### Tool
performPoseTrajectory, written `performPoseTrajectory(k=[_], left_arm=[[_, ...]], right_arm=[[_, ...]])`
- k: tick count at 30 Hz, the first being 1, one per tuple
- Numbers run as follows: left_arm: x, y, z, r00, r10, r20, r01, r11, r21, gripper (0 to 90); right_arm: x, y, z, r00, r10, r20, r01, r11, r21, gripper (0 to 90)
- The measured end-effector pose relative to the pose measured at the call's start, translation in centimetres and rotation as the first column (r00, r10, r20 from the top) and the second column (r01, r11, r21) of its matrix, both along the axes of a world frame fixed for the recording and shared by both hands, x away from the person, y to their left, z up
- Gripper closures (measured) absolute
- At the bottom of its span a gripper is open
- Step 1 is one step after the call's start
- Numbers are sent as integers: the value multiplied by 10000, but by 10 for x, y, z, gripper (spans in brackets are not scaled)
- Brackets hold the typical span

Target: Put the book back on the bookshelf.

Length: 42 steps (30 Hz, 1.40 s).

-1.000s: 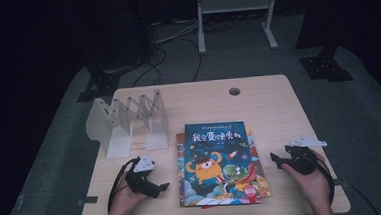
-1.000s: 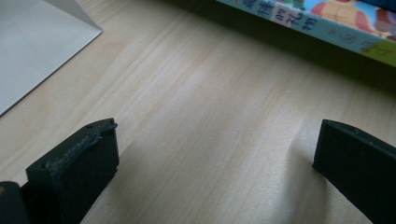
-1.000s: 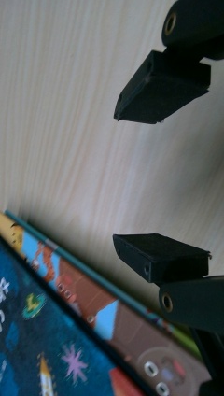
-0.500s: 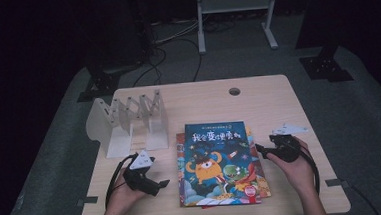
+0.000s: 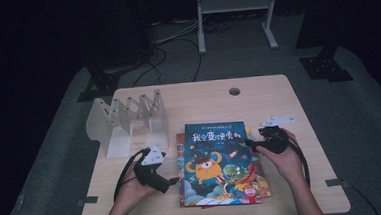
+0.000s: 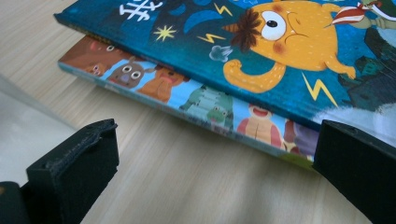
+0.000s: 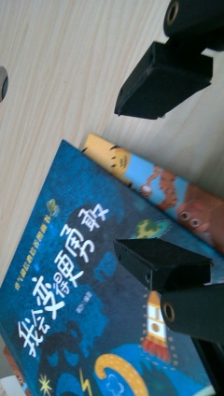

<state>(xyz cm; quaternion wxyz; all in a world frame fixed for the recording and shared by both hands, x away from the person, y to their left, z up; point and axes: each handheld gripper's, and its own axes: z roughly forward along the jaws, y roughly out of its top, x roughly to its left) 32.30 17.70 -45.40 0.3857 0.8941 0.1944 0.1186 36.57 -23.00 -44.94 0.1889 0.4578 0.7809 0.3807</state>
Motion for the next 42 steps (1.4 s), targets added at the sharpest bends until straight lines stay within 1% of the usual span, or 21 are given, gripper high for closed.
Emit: performPoseTrajectory(k=[1,5,7,12,15,16,19,20,22,23,26,29,30,32,33,35,37,39,40,41,42], left_arm=[[1,-2,0,10000,-85,3,85,9999,102,0],[4,-11,-3,9998,-211,0,211,9998,75,0],[6,-17,-5,9993,-367,2,367,9990,258,0],[7,-19,-6,9990,-450,-2,450,9986,276,0],[7,-22,-4,9987,-510,91,505,9977,460,0],[6,-25,-4,9980,-630,94,625,9968,499,0],[5,-31,-5,9966,-818,22,817,9958,425,0],[4,-38,-5,9955,-950,1,949,9948,380,0],[3,-41,-5,9951,-985,9,984,9945,357,0],[2,-46,-6,9943,-1069,-21,1069,9938,319,0],[1,-51,-6,9938,-1108,-51,1109,9934,284,0],[0,-55,-7,9937,-1120,-52,1121,9934,232,0],[0,-56,-7,9934,-1144,-72,1145,9931,236,0],[0,-55,-7,9939,-1094,-123,1097,9938,198,0],[0,-54,-7,9944,-1053,-123,1055,9942,191,0],[1,-52,-6,9948,-1007,-123,1008,9948,138,0],[3,-45,-4,9965,-824,-133,823,9966,-60,0],[4,-42,-3,9972,-740,-114,739,9972,-94,0],[5,-38,-3,9981,-607,-97,605,9980,-155,0],[6,-36,-2,9986,-523,-101,521,9984,-206,0],[7,-30,-1,9994,-349,-74,348,9992,-183,0]], right_arm=[[2,2,0,10000,13,-23,-13,10000,-8,280],[9,7,-1,10000,78,-61,-78,10000,11,279],[14,10,-2,9998,118,-167,-120,9999,-85,277],[22,14,-4,9996,132,-260,-135,9999,-106,279],[25,15,-5,9994,180,-302,-185,9997,-139,279],[28,17,-6,9992,230,-341,-235,9996,-147,279],[31,18,-7,9989,210,-423,-217,9996,-158,278],[34,19,-8,9987,218,-456,-228,9995,-210,278],[35,19,-8,9985,216,-509,-227,9995,-211,278],[39,20,-9,9980,220,-599,-234,9995,-226,277],[42,20,-10,9977,267,-625,-286,9991,-306,274],[47,20,-11,9974,306,-657,-324,9991,-261,276],[50,20,-11,9969,344,-713,-355,9993,-143,282],[51,21,-11,9964,343,-769,-350,9994,-71,283],[53,22,-13,9949,523,-867,-510,9986,173,294],[53,23,-13,9945,558,-889,-542,9983,200,280],[54,25,-13,9940,607,-907,-601,9981,99,280],[54,26,-12,9935,654,-930,-645,9978,122,281],[55,29,-13,9917,875,-944,-865,9962,138,283],[55,31,-13,9909,953,-954,-940,9954,174,283],[55,33,-13,9895,1070,-966,-1057,9942,186,284]])
